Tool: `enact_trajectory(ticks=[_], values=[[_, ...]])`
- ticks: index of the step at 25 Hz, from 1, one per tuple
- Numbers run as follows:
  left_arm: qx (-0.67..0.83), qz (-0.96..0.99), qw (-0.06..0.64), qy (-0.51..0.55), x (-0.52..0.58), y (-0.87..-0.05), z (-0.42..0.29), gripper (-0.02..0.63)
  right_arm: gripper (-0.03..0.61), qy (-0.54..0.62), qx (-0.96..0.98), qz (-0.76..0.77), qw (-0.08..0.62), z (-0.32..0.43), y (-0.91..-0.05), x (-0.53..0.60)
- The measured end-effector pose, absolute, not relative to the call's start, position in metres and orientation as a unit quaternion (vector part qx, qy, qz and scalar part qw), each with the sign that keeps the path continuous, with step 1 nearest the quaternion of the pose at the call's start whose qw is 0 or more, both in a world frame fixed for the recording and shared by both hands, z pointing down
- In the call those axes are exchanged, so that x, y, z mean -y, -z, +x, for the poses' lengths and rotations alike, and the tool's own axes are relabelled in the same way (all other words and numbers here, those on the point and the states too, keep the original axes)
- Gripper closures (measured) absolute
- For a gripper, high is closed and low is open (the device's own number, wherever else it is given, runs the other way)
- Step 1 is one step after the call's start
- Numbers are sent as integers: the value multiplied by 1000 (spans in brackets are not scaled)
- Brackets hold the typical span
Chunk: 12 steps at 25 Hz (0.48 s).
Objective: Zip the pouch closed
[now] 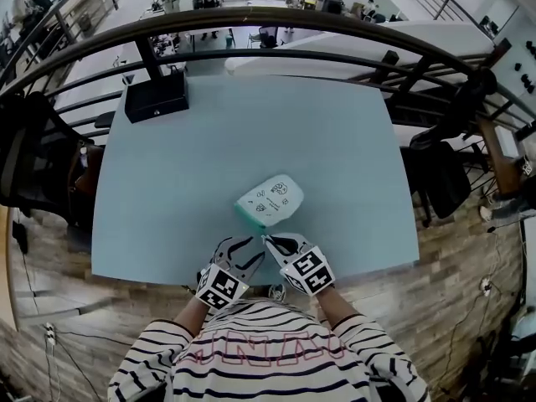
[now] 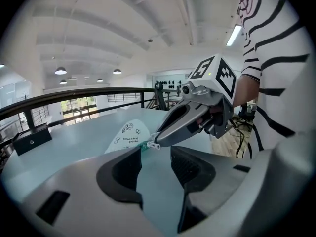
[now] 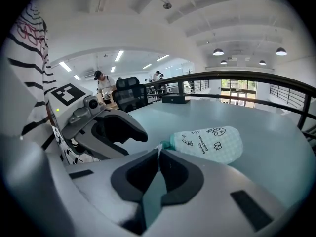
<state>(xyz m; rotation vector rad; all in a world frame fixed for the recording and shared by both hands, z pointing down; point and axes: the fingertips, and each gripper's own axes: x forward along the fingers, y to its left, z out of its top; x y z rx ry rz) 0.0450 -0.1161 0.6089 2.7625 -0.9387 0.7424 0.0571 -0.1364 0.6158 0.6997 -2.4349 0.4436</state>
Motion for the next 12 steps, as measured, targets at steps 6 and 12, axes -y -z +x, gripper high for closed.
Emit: enact_trajectory(ticks=[6, 12], values=[[294, 921, 61, -249, 120, -609, 54, 448, 541, -177, 906, 266, 277, 56, -612, 132], [293, 921, 58, -252, 125, -609, 49, 451, 541, -190, 909, 262, 264, 56, -605, 126]])
